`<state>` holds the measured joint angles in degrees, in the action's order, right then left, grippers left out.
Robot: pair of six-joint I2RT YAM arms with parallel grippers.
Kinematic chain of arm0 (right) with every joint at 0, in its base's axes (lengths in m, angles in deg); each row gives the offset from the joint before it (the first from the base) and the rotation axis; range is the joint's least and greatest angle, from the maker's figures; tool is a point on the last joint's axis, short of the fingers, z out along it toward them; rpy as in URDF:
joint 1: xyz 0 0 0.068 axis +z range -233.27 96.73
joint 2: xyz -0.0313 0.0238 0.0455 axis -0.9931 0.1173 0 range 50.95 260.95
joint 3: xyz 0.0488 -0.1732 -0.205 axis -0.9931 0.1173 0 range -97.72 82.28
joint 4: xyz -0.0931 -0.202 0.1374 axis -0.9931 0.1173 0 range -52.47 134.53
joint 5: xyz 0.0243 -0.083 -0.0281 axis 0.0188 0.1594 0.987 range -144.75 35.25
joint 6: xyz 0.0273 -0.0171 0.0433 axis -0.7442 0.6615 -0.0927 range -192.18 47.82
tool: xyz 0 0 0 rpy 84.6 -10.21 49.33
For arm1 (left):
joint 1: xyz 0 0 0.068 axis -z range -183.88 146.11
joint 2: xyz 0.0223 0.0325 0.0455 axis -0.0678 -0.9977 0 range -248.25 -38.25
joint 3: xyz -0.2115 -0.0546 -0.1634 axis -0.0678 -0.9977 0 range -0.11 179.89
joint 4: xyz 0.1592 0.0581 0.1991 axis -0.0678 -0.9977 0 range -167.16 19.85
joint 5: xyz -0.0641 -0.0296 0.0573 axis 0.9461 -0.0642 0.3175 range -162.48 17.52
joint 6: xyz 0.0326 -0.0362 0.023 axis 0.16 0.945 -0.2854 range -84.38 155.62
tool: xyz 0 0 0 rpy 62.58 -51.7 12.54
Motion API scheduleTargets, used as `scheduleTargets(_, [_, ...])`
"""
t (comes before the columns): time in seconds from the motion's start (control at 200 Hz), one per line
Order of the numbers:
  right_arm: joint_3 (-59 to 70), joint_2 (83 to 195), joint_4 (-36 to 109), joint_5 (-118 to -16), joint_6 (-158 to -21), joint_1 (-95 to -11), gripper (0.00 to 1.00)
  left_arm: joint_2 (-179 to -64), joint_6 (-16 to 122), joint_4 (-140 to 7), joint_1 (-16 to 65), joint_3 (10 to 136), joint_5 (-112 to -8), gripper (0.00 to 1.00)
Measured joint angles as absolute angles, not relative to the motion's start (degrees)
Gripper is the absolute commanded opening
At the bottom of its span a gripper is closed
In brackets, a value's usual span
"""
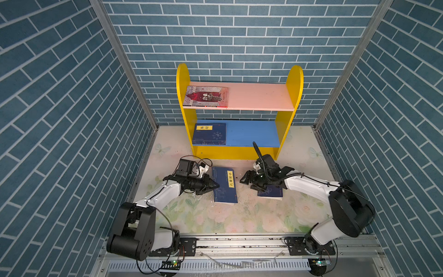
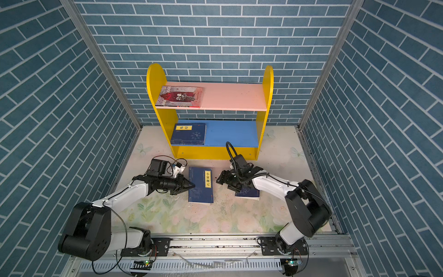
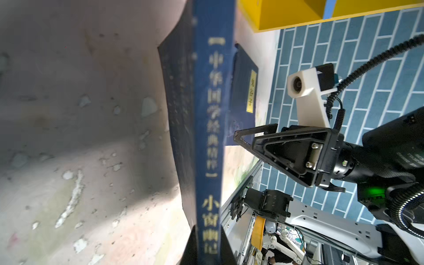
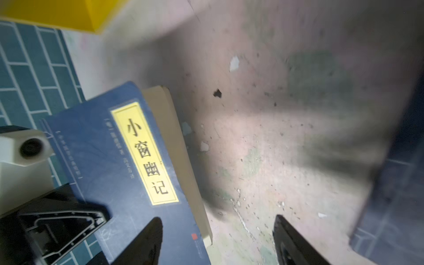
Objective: Stacking books/files
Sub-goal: Pick up the book at the center of the table.
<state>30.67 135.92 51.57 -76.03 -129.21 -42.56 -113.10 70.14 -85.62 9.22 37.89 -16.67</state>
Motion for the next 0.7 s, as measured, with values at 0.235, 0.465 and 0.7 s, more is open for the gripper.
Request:
scheduleTargets(0.235, [30.6, 120.1, 60.3, -70.0, -129.2, -42.9, 0.77, -108.2, 64.3, -94.6, 9.2, 44.2, -11.3, 0.00])
scheduleTargets(0.465, [30.6, 109.3, 63.3, -67.4, -129.5, -43.0, 0.78, -102.8, 69.5, -91.8, 9.2, 45.1, -9.1, 0.00])
scheduleTargets(0.7, [31.9, 101.3, 59.6, -65.9, -132.3, -43.0, 0.80, -100.2, 78.3, -84.2, 9.2, 48.1, -13.3, 0.00])
